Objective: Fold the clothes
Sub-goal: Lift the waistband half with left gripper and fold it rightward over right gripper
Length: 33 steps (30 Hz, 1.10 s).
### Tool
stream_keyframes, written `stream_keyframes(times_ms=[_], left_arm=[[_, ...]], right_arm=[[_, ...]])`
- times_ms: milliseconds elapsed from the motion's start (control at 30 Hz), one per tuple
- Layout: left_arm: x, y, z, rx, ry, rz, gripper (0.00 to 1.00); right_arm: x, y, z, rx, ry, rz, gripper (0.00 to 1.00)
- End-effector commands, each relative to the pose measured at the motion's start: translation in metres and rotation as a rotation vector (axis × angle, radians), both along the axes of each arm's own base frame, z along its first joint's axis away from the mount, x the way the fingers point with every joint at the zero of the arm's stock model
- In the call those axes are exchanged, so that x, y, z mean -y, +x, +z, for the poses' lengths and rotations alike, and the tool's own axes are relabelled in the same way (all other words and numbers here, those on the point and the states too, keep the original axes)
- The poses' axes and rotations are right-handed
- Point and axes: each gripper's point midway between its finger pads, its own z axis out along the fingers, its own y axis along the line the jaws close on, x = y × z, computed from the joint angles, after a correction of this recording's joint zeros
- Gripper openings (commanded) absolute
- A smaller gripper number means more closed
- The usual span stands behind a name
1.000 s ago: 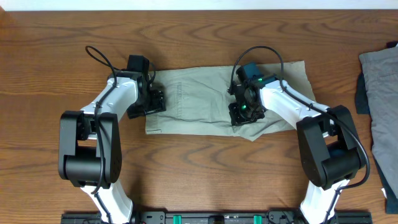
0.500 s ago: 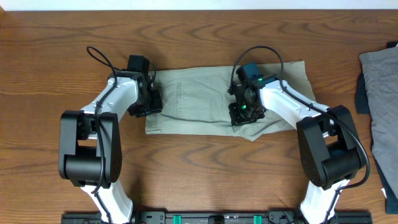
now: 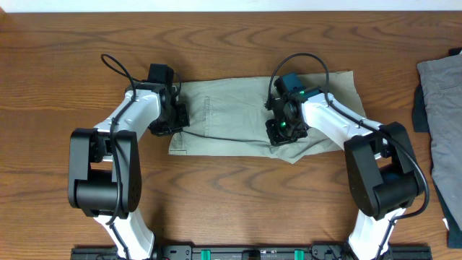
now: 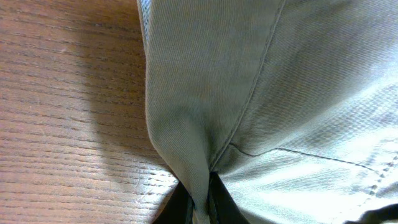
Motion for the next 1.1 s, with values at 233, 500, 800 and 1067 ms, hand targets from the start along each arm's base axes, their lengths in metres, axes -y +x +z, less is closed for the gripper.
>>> stream_keyframes(times_ms=[233, 500, 800, 1067], left_arm=[[-0.003, 0.021, 0.047, 0.130, 0.015, -0.001, 0.06], [-0.003, 0.030, 0.121, 0.339, -0.007, 0.015, 0.06], [0.006, 0.036, 0.177, 0.510, -0.086, 0.040, 0.06], [0.015, 0.039, 0.181, 0.529, -0.126, 0.021, 0.06]], right_arm=[[-0.010, 0.021, 0.029, 0.006, 0.058, -0.023, 0.11], [-0.030, 0.032, 0.067, -0.004, 0.183, -0.132, 0.09], [-0.031, 0.016, 0.044, -0.095, 0.157, -0.247, 0.06], [-0.063, 0.016, 0.035, -0.076, 0.214, -0.283, 0.01]])
